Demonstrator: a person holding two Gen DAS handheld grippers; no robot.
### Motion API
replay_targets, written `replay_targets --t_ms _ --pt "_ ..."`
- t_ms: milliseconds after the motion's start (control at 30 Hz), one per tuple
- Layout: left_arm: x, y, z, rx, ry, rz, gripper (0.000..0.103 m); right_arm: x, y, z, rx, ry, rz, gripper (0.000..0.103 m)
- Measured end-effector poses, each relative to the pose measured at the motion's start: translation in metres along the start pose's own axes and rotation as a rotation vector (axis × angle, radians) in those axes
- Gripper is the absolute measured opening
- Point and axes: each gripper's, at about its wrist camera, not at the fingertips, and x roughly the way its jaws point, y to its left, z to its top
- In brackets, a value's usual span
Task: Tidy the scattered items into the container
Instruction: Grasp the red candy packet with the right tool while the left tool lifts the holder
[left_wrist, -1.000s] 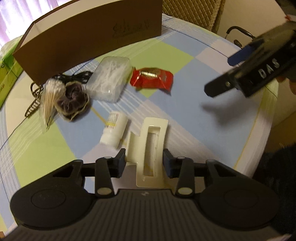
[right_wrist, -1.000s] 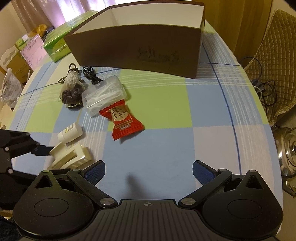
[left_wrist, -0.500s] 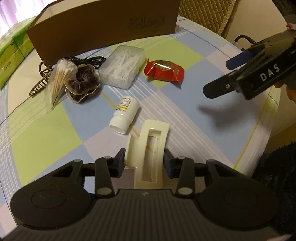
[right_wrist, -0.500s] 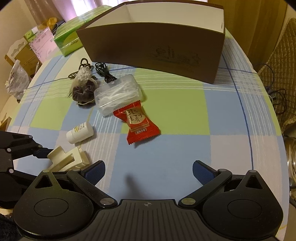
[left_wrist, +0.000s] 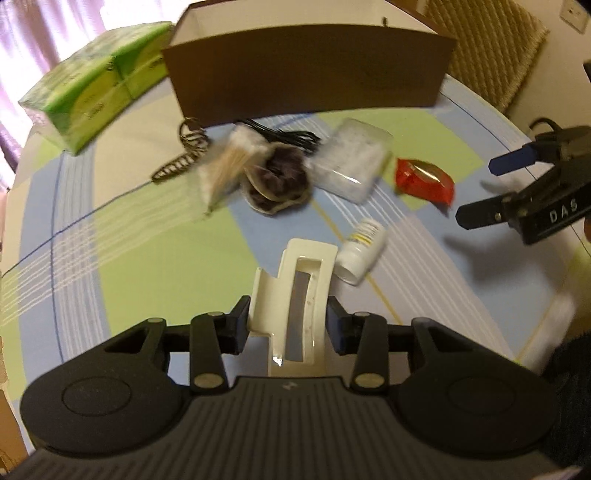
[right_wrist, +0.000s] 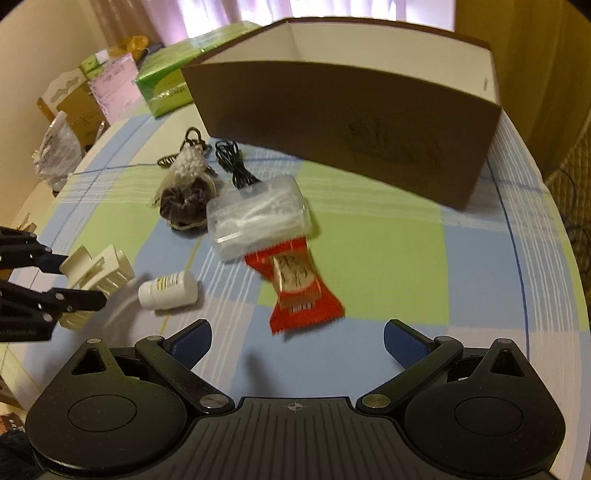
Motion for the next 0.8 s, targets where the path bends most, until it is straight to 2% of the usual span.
replay_targets --t_ms 100,133,167,200,433,500,600,800 --pt "0.002 0.004 0.004 -0.019 0.003 0.015 0.037 0.008 -0.003 0.006 -0.029 -0.009 0.002 0.103" --pt "0.003 0.005 0.006 -0.025 0.004 0.017 0.037 0.012 -0.004 0.008 -0.043 -0.008 0.003 0.098" --pt "0.004 0.006 0.007 -0.031 0.005 0.018 0.037 0.015 -0.005 0.010 -0.056 -0.003 0.010 0.080" --pt "0.004 0.006 0.008 -0.034 0.005 0.018 0.037 0.019 -0.006 0.013 -0.064 0.005 0.018 0.077" --pt "0.006 0.004 0.012 -0.036 0.004 0.013 0.037 0.036 -0.007 0.021 -0.121 0.012 0.041 0.077" --pt "0.008 0.004 0.013 -0.036 0.007 0.014 0.037 0.040 -0.003 0.019 -0.141 0.015 0.041 0.052" --pt "0.009 0.004 0.013 -0.047 0.011 0.009 0.037 0.041 0.003 0.016 -0.187 -0.001 0.011 0.036" --pt "0.008 0.006 0.013 -0.061 0.015 0.010 0.037 0.035 0.006 0.007 -0.160 0.011 0.017 0.032"
